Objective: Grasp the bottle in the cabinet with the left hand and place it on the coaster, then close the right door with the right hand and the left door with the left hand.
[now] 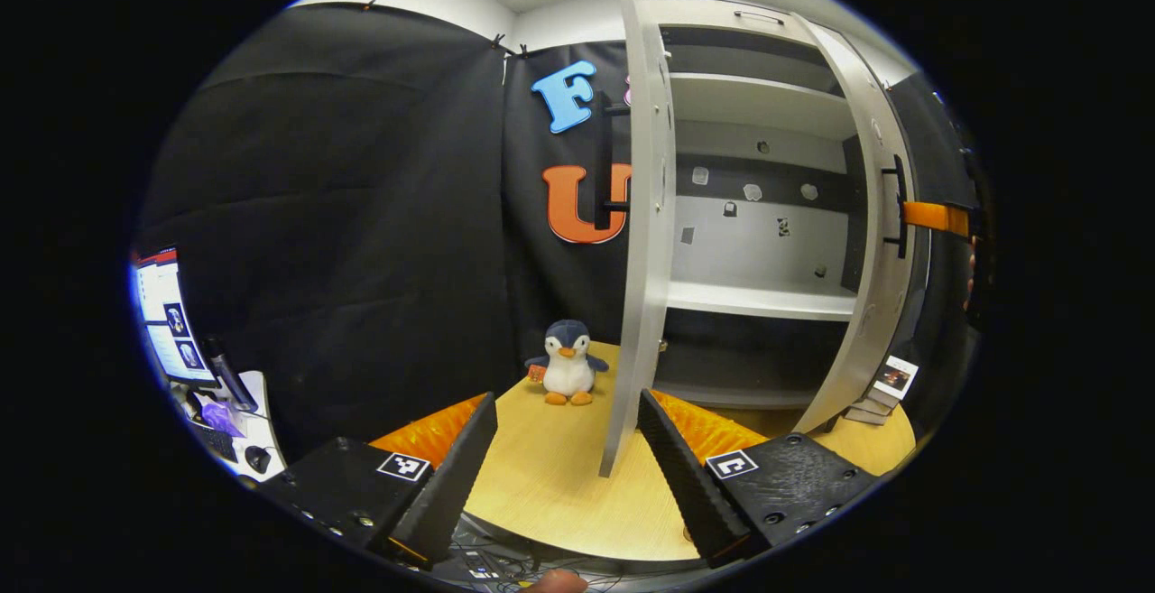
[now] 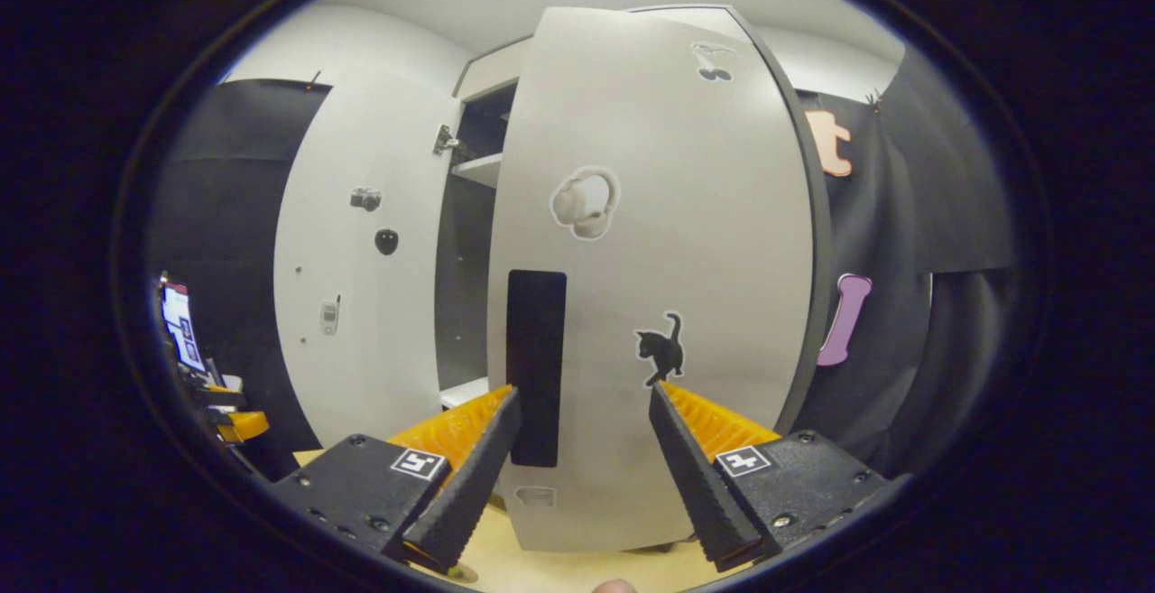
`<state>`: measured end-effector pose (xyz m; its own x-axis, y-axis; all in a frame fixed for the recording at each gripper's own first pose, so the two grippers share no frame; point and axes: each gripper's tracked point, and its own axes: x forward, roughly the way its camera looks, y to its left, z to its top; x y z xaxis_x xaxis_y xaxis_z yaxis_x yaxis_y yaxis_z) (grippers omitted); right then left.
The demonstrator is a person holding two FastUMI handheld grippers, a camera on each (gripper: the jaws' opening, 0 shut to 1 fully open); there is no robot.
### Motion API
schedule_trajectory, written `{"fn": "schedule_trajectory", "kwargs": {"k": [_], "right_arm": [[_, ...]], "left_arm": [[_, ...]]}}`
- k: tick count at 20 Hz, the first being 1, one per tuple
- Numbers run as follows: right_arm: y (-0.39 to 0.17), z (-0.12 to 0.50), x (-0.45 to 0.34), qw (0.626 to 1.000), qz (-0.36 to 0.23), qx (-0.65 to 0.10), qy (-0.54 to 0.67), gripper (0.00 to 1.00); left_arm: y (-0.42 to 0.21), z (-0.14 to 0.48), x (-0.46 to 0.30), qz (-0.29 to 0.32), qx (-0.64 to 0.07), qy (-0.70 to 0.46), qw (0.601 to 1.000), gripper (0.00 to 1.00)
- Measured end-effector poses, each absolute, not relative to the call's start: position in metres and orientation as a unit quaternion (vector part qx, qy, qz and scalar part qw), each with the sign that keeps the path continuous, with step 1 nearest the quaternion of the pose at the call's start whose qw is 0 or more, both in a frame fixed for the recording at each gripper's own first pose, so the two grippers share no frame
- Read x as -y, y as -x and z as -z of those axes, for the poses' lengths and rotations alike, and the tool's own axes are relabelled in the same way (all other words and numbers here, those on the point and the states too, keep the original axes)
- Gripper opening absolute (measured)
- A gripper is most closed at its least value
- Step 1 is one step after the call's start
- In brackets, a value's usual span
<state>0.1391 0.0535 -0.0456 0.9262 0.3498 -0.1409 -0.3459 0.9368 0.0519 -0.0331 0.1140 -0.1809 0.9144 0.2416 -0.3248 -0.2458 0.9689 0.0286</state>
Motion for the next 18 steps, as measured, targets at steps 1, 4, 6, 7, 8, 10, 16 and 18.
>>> {"fn": "schedule_trajectory", "kwargs": {"k": [1, 4, 6, 7, 8, 10, 16, 18], "right_arm": [[-0.138, 0.045, -0.054, 0.982, -0.173, -0.075, -0.012, 0.93], [-0.134, 0.04, -0.056, 0.983, -0.167, -0.071, -0.013, 0.94], [-0.128, 0.037, -0.055, 0.985, -0.16, -0.068, -0.011, 0.94], [-0.124, 0.036, -0.052, 0.986, -0.154, -0.068, -0.009, 0.94], [-0.119, 0.036, -0.049, 0.987, -0.146, -0.068, -0.008, 0.93], [-0.108, 0.031, -0.043, 0.989, -0.134, -0.067, -0.011, 0.93], [-0.078, 0.022, -0.023, 0.994, -0.09, -0.063, -0.011, 0.94], [-0.071, 0.022, -0.018, 0.995, -0.078, -0.065, -0.013, 0.94]], "left_arm": [[0.03, 0.179, -0.118, -0.123, -0.164, 0.006, 0.979, 0.95], [0.017, 0.173, -0.134, -0.123, -0.165, -0.004, 0.979, 0.95], [0.001, 0.165, -0.14, -0.112, -0.161, 0.0, 0.981, 0.95], [-0.006, 0.16, -0.144, -0.108, -0.156, 0.002, 0.982, 1.0], [-0.014, 0.156, -0.148, -0.104, -0.151, 0.002, 0.983, 0.95], [-0.029, 0.149, -0.156, -0.096, -0.145, -0.006, 0.985, 0.95], [-0.067, 0.127, -0.163, -0.068, -0.125, 0.016, 0.99, 0.95], [-0.079, 0.118, -0.167, -0.063, -0.116, 0.023, 0.991, 0.95]]}}
